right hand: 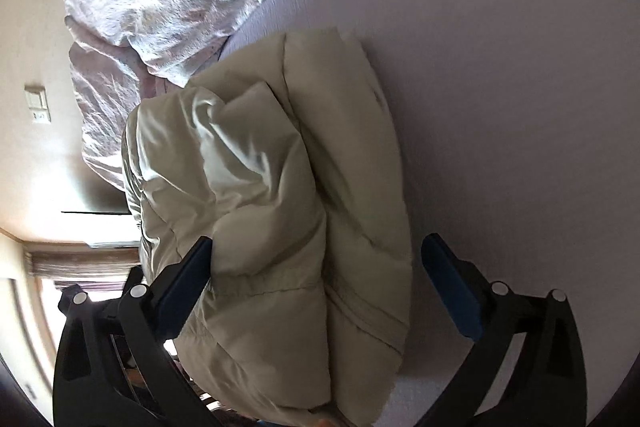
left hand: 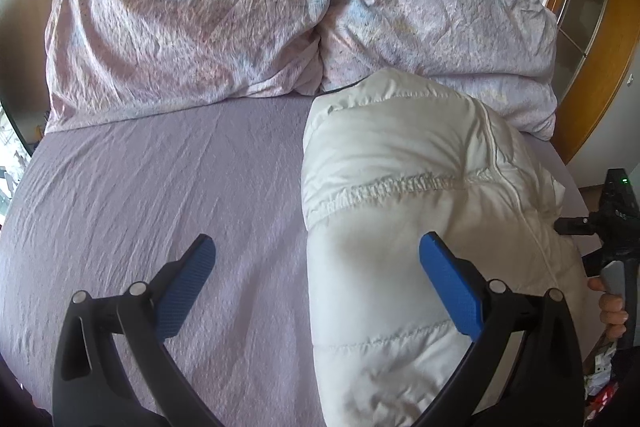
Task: Fold large clothes
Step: 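Grasp the beige jacket bundle with both grippers and lift and turn it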
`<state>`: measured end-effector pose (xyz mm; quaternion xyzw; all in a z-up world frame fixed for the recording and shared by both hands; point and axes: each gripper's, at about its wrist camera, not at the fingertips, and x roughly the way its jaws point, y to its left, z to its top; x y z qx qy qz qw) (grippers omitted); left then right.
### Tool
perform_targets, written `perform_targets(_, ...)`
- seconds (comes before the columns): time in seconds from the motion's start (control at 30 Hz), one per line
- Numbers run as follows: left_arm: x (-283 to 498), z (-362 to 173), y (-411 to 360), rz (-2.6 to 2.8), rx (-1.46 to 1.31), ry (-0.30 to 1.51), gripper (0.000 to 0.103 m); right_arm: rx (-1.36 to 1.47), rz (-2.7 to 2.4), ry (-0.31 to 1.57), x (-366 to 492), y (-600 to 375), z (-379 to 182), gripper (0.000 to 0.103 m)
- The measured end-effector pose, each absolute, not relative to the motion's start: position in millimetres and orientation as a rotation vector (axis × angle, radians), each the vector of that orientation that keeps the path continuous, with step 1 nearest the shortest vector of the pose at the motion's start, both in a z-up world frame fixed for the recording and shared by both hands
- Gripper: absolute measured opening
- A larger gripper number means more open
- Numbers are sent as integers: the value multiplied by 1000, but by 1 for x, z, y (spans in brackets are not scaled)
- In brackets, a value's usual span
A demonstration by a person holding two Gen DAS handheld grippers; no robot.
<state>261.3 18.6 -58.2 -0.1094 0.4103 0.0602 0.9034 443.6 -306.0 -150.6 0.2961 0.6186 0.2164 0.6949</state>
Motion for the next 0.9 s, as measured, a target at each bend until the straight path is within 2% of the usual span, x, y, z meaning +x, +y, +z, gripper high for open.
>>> perform_targets(0.3, 269, -58, 20, 51, -222, 864, 101, 722, 543, 1347, 448, -284, -158, 102)
perform_targets(0.53, 279, -66, 32, -11, -264, 900, 101, 729, 570, 1289, 446, -282, -157, 78)
perform_targets(0.6, 283, -69, 35, -36, -285, 914, 101, 728, 582, 1274, 446, -284, -156, 74)
perform_targets(0.9, 303, -100, 50, -209, -506, 985, 101, 732, 584, 1263, 438, -295, -156, 72)
